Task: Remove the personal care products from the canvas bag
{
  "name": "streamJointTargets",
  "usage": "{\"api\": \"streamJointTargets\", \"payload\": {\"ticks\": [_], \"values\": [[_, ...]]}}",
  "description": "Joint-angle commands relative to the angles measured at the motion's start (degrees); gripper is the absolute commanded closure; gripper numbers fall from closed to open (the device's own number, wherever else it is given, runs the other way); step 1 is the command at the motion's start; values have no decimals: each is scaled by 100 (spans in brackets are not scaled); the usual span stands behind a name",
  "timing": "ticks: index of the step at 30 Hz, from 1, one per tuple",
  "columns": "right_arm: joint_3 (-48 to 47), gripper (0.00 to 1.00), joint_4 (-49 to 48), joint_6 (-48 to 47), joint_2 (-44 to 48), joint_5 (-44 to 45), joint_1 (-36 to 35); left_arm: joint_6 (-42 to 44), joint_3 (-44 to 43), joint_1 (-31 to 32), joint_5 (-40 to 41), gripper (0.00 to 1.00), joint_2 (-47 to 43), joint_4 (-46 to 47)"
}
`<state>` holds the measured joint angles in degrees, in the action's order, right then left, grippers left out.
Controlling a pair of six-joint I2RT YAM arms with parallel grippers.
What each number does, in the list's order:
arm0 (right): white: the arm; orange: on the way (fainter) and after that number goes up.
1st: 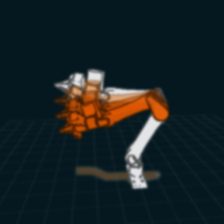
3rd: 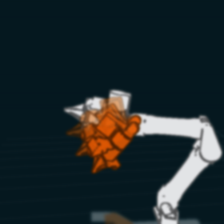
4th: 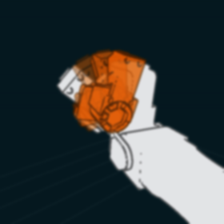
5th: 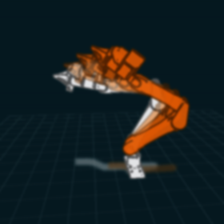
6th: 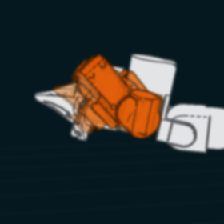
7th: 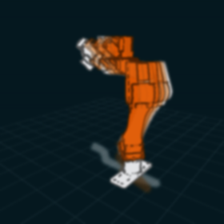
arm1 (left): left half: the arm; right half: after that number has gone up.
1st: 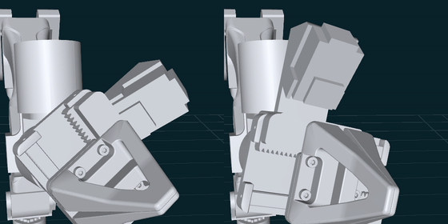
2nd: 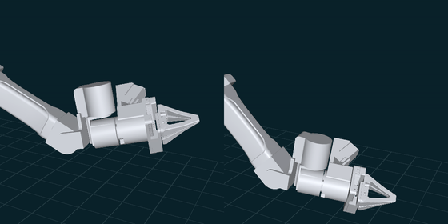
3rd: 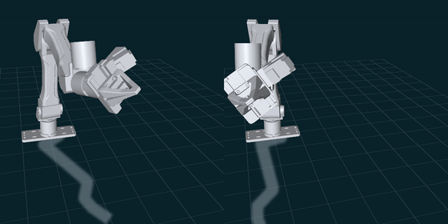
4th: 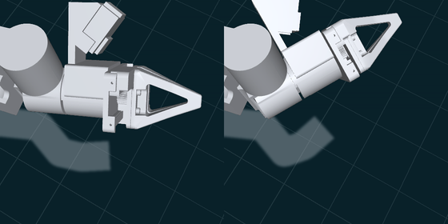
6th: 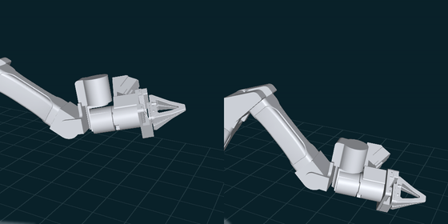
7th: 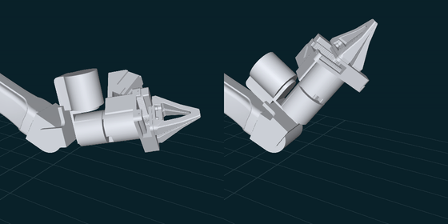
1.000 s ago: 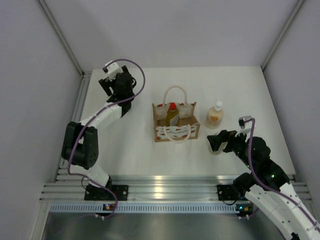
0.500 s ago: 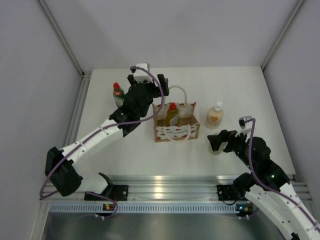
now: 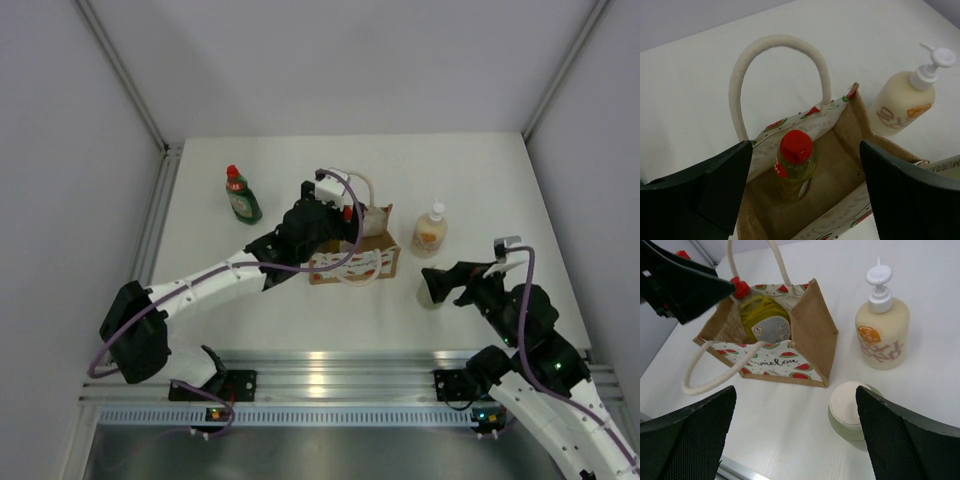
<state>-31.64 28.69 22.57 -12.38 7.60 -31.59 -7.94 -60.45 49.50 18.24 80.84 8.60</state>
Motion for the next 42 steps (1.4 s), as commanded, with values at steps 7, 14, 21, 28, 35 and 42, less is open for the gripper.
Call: {"api": "streamJointTargets", "payload": {"ticks": [7,14,21,28,35,42], "values": [[-396,1,-135,-191,192,49,57,65,761,-10,188,9,-121,1107],[-352,1,-135,-200,227,67,48,205,1000,-19,434,16,90,1899],[-308,1,-127,-191,219,31,57,285,754,-28,532,19,441,2190],[-290,1,-135,-191,219,14,57,311,428,-36,531,28,828,2137],[-273,1,-135,-191,192,-12,48,276,525,-36,602,46,863,2321],[-264,1,-127,-183,210,-21,57,250,525,-36,611,52,951,2357]]}}
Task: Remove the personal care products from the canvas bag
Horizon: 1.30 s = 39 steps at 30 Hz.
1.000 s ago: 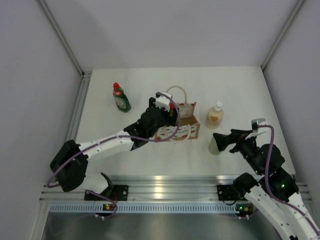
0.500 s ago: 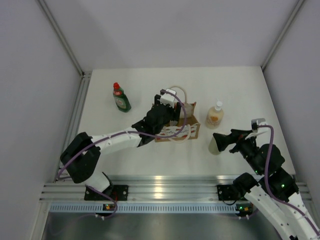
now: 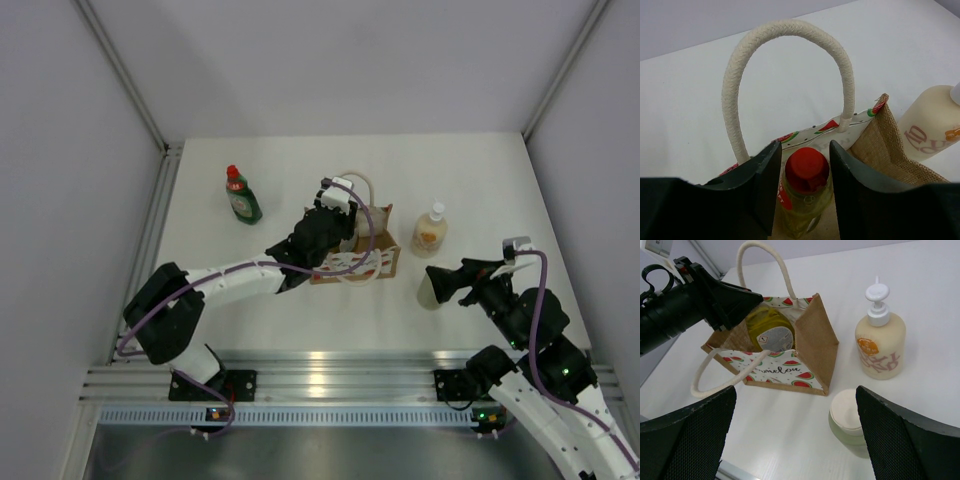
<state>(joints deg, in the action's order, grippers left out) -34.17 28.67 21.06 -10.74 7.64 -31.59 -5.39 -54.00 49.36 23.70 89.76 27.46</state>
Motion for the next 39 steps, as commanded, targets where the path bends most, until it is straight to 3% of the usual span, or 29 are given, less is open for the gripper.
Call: {"api": "streamJointTargets", "payload": {"ticks": [1,9,20,27,31,33,39], "values": [[-10,0,-124,-32,46,-26,57,-15,-111,-15,64,52,68,479],[7,0,-133,-32,46,-34,57,-41,-67,-15,73,60,95,532],[7,1,-133,-32,28,-43,57,-112,-14,-15,47,60,139,550],[7,1,-133,-32,2,-43,57,-129,-23,-15,64,58,174,558],[7,0,-124,-32,11,-61,57,-138,-49,-15,91,46,191,550],[16,1,-133,-32,2,-61,48,-129,-49,-15,90,55,200,585],[16,0,-124,-32,-7,-70,48,-138,-41,-15,108,57,235,611]]}}
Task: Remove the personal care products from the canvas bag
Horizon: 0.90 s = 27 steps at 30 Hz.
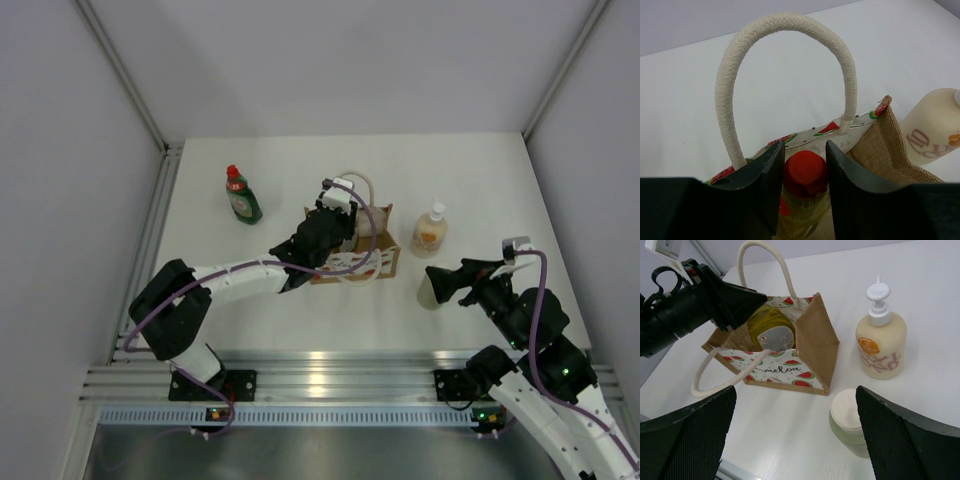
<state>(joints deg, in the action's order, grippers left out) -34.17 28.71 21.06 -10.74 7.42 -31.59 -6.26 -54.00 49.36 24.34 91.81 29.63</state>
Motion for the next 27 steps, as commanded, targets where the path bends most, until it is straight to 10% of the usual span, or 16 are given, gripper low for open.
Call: {"api": "streamJointTargets", "payload": {"ticks": [1,4,9,27], "values": [[16,1,-137,-32,-15,-39,48,-42,-49,-15,45,58,30,395],[7,0,-129,-32,2,-48,48,-51,-23,-15,45,63,39,412],[25,0,-138,-32,11,-48,48,-77,-49,-15,71,100,-40,395],[42,1,-138,-14,55,31,57,143,-902,-6,-307,100,-857,-326]]}}
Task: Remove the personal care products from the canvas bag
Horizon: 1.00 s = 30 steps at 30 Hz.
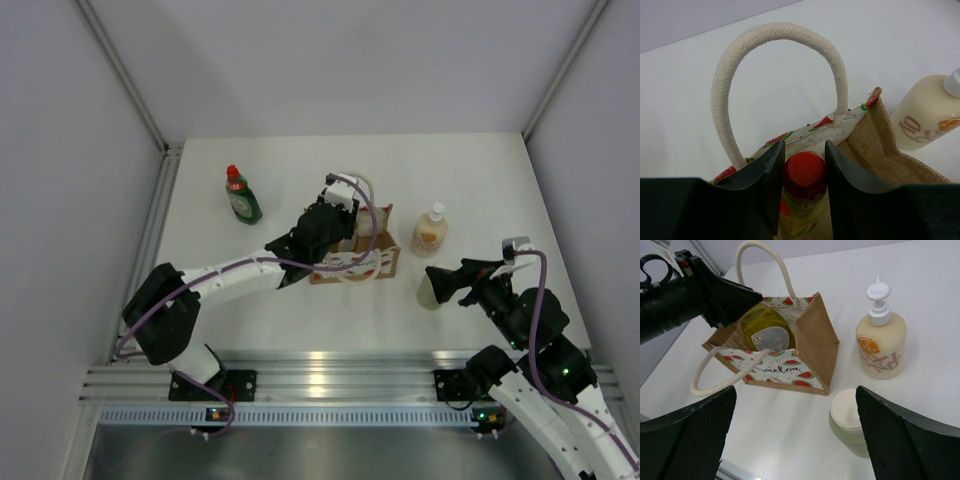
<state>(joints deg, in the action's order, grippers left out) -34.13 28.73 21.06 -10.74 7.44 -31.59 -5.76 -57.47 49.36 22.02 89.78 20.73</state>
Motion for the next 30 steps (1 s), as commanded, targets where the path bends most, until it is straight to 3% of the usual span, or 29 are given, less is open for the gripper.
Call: {"api": "streamJointTargets", "payload": {"ticks": [1,12,23,30], "values": [[38,0,-140,-14,55,29,57,93,-581,-6,-84,100,-750,529],[47,1,-140,-14,107,64,57,312,-1230,-6,100,100,-1480,-385],[47,1,-131,-14,116,64,57,1067,-2540,-15,1304,100,-1691,-1238],[56,1,-131,-5,90,73,57,1499,-2603,-94,1964,100,-1858,-1335]]}}
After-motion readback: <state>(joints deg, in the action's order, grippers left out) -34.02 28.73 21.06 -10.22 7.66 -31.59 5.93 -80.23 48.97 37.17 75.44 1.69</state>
